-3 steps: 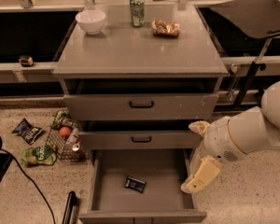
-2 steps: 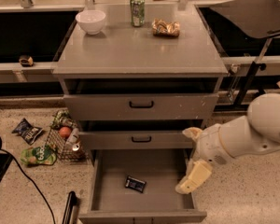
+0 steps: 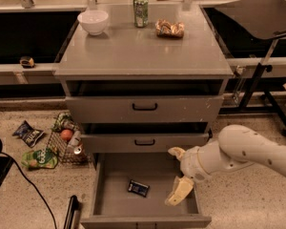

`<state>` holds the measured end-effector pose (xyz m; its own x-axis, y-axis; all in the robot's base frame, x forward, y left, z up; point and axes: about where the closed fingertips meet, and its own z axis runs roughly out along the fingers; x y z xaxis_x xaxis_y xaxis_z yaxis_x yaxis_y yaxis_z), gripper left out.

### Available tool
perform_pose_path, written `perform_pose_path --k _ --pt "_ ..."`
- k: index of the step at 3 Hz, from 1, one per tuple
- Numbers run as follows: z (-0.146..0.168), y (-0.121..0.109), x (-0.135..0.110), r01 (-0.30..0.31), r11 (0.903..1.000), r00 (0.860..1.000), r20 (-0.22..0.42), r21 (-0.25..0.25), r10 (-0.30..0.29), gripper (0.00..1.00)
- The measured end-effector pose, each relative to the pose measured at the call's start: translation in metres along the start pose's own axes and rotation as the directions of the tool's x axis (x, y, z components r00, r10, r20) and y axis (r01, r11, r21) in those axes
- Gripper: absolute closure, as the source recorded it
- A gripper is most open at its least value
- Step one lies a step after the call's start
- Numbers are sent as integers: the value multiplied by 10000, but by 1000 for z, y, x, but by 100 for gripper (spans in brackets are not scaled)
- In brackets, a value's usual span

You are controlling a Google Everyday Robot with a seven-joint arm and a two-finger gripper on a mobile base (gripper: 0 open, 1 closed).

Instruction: Pick rxbar blueberry from bottom drawer and place on counter

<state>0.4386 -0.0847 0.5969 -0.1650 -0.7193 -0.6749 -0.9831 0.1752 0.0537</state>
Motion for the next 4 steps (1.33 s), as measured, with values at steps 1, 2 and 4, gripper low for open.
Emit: perform_pose_path --k 1,2,4 --pt "87 -5 24 602 9982 9973 431 -67 -599 0" --pt "87 -5 24 602 9982 9973 431 -67 -599 0" --pt "135 -41 74 171 9998 9919 1257 68 -178 0"
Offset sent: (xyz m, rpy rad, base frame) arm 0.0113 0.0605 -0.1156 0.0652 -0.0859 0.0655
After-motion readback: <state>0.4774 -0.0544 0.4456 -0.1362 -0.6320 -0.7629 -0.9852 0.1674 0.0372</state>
